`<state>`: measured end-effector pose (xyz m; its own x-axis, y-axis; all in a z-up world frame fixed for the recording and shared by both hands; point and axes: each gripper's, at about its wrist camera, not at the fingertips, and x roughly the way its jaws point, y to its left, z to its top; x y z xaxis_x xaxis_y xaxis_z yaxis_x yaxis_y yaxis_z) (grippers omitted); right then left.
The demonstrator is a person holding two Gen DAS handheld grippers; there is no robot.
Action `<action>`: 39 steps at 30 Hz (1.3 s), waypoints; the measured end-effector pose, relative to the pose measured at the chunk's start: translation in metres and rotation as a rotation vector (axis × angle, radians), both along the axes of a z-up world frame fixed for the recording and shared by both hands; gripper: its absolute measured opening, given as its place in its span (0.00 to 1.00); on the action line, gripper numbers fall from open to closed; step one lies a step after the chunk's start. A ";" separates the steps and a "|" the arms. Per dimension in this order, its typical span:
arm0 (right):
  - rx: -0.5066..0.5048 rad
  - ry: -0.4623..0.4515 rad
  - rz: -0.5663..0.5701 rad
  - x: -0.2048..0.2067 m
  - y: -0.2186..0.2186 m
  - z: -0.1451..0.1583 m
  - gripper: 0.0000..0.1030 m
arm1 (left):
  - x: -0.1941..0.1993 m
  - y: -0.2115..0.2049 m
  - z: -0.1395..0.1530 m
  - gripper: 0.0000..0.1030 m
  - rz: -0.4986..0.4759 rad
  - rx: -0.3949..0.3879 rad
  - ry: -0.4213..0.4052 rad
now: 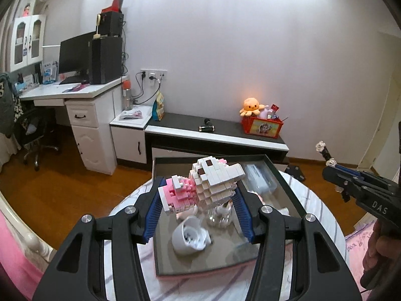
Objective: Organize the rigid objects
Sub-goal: 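Lift both items and carry them over the pink box, then lower both items into the pink box and open both tools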
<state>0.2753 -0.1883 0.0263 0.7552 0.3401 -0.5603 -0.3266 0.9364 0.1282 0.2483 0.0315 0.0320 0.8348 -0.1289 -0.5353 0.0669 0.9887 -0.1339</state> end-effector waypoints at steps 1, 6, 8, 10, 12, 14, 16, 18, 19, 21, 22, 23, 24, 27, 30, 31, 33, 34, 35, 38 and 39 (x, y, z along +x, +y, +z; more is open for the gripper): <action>-0.001 0.004 0.001 0.004 0.002 -0.001 0.19 | 0.007 -0.001 -0.001 0.52 -0.003 -0.002 0.005; -0.003 0.047 0.009 0.034 0.006 -0.015 0.19 | 0.034 -0.006 -0.011 0.52 -0.011 0.012 0.029; -0.007 0.065 0.009 0.043 0.007 -0.022 0.19 | 0.045 -0.009 -0.019 0.52 -0.013 0.013 0.051; -0.007 0.090 0.011 0.053 0.009 -0.032 0.19 | 0.056 -0.009 -0.028 0.52 -0.014 0.014 0.073; -0.012 0.107 0.013 0.062 0.010 -0.038 0.19 | 0.064 -0.011 -0.036 0.52 -0.017 0.009 0.093; -0.018 0.128 0.017 0.070 0.012 -0.046 0.19 | 0.071 -0.012 -0.044 0.52 -0.018 0.005 0.111; -0.023 0.138 0.020 0.074 0.016 -0.050 0.19 | 0.077 -0.013 -0.050 0.52 -0.019 0.002 0.124; -0.027 0.153 0.024 0.077 0.018 -0.056 0.19 | 0.080 -0.015 -0.053 0.52 -0.019 0.001 0.132; -0.031 0.160 0.026 0.079 0.020 -0.059 0.19 | 0.083 -0.014 -0.056 0.52 -0.018 0.001 0.138; -0.035 0.169 0.030 0.081 0.021 -0.063 0.19 | 0.087 -0.015 -0.059 0.52 -0.019 -0.002 0.147; -0.038 0.177 0.033 0.082 0.022 -0.065 0.19 | 0.089 -0.015 -0.062 0.52 -0.018 -0.003 0.153; -0.040 0.181 0.035 0.083 0.022 -0.067 0.19 | 0.090 -0.015 -0.064 0.52 -0.019 -0.003 0.157; -0.045 0.189 0.037 0.084 0.023 -0.070 0.19 | 0.091 -0.016 -0.067 0.52 -0.020 -0.002 0.163; -0.053 0.208 0.038 0.087 0.026 -0.075 0.19 | 0.093 -0.020 -0.075 0.52 -0.021 0.006 0.183; -0.060 0.222 0.035 0.087 0.025 -0.081 0.19 | 0.095 -0.019 -0.082 0.54 -0.011 0.011 0.210; -0.068 0.223 0.029 0.087 0.025 -0.082 0.20 | 0.095 -0.019 -0.084 0.62 -0.005 0.015 0.219; -0.079 0.228 0.029 0.086 0.024 -0.084 0.32 | 0.093 -0.017 -0.084 0.82 0.002 0.019 0.214; -0.078 0.229 0.024 0.085 0.022 -0.085 0.59 | 0.089 -0.017 -0.081 0.93 0.014 0.025 0.202; -0.075 0.226 0.018 0.085 0.020 -0.085 0.72 | 0.085 -0.016 -0.079 0.97 0.019 0.029 0.191; -0.057 0.218 0.005 0.078 0.015 -0.083 0.83 | 0.073 -0.015 -0.072 1.00 0.026 0.036 0.163; -0.053 0.219 -0.005 0.077 0.014 -0.082 0.85 | 0.069 -0.014 -0.069 1.00 0.029 0.038 0.159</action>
<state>0.3521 -0.1742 -0.0553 0.6150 0.3020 -0.7284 -0.2917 0.9453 0.1457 0.3175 0.0172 -0.0375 0.7420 -0.0837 -0.6651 0.0195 0.9945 -0.1033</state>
